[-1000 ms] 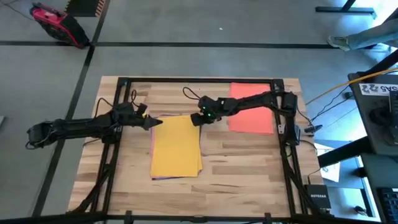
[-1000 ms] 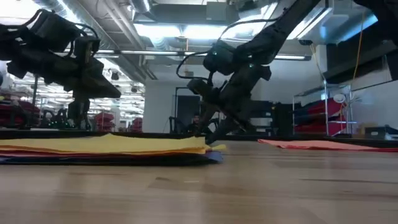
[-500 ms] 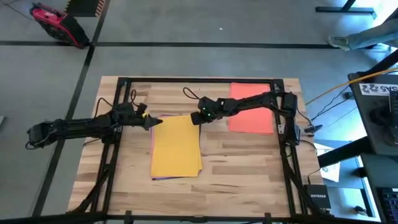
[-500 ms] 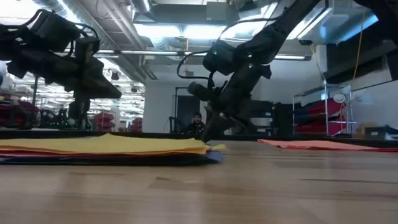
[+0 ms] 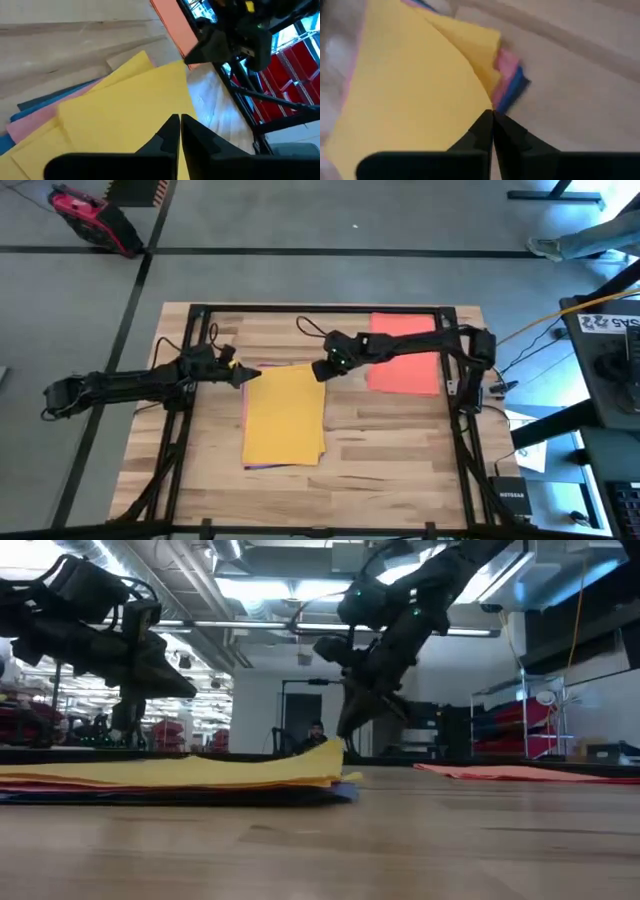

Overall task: Organize paper
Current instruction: Put all of the yellow paper at the bottom right of the table

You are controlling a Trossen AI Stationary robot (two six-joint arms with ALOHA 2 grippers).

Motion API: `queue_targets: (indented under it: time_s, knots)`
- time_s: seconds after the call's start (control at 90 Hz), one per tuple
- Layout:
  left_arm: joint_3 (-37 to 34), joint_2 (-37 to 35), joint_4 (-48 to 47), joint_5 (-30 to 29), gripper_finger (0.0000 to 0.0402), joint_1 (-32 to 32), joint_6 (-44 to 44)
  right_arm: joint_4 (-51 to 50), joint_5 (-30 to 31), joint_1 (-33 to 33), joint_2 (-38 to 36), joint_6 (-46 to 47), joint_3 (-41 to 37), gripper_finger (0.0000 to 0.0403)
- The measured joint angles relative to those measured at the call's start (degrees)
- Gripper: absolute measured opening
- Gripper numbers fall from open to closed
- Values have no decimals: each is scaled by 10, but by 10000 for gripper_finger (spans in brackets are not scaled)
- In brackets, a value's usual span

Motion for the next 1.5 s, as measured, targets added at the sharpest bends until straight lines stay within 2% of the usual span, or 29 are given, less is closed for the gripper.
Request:
queue_targets:
  time_s: [0.2, 0.522, 0.678, 0.756, 0.889, 1.133, 1.222, 1.333, 1.411, 1.5]
  knots:
    - [0, 0, 0, 0, 0, 0, 1, -159, 3, 42, -29, -56, 0, 0]
    - [0, 0, 0, -1, 0, 0, 0, -372, 65, 87, -125, -116, 0, 0]
    - [0, 0, -1, -1, 0, 0, 4, -504, 79, 93, -166, -224, 0, 0]
    - [0, 0, -1, -2, 0, 0, 8, -553, 108, 86, -180, -299, 0, 0]
    - [0, 0, -2, -2, 0, 0, 19, -574, 137, 50, -182, -415, 0, 0]
    - [0, 0, -3, -3, 0, 0, 19, -511, 149, 2, -153, -579, 0, 0]
    - [0, 0, -7, -3, 0, 0, 19, -472, 84, -9, -133, -552, 1, 0]
    - [0, 0, -6, -3, 0, 0, 16, -370, -2, -8, -124, -395, 2, 4]
    - [0, 0, -7, -7, 0, 0, 3, -283, -5, 8, -124, -266, 3, 17]
    - [0, 0, -10, -34, 0, 0, -50, -219, 47, 33, -124, -102, 3, 39]
